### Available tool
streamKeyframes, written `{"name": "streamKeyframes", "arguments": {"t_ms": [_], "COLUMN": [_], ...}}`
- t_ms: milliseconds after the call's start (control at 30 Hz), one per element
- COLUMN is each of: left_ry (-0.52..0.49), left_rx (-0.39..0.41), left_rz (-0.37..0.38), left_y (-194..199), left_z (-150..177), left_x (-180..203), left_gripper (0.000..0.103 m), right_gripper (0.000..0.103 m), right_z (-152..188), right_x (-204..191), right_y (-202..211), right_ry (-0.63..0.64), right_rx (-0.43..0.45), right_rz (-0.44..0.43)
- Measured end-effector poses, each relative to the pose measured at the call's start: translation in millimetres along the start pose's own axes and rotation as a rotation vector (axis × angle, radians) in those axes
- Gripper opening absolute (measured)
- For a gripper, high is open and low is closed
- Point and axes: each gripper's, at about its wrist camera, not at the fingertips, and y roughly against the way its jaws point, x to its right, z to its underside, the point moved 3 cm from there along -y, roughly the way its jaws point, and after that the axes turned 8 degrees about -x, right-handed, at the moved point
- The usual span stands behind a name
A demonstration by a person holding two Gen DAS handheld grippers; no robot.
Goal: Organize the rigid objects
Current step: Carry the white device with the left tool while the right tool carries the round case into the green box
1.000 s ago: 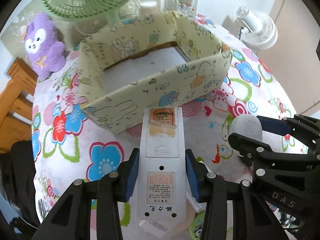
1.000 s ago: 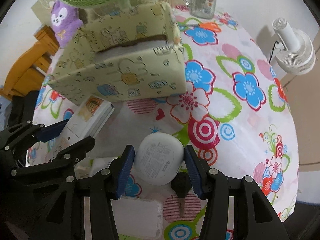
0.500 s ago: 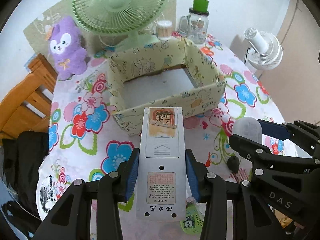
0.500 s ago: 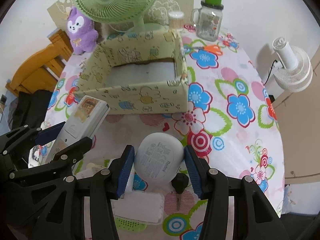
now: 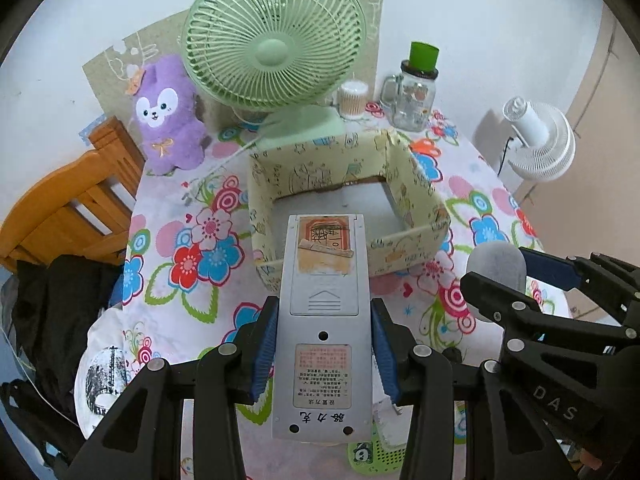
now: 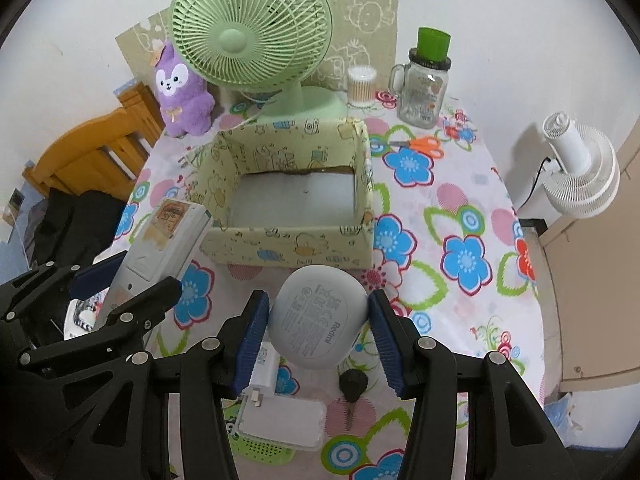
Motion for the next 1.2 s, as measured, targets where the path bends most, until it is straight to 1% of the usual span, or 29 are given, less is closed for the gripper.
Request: {"name": "streamKeyframes", "arguments": {"t_ms": [400, 900, 1200], "left_ry": [0.032, 0.081, 0.098], "left_rx": [0.028, 0.017, 0.007], "left_rz": [0.003, 0.012, 0.015], "left_y": [1, -24, -45], "left_z": [-24, -58, -79], "left_x": [-1, -11, -16], "left_gripper": [0.045, 0.045, 0.045], "right_gripper": [0.054, 0.054, 0.054], "right_z": [-27, -66, -91], "right_x": [6, 10, 15], "right_y": [3, -18, -37], "right_ry": [0.008, 0.014, -0.003], "right_rx": [0.018, 0.007, -0.003], "right_rz": [0.003, -0.005, -0.015]}}
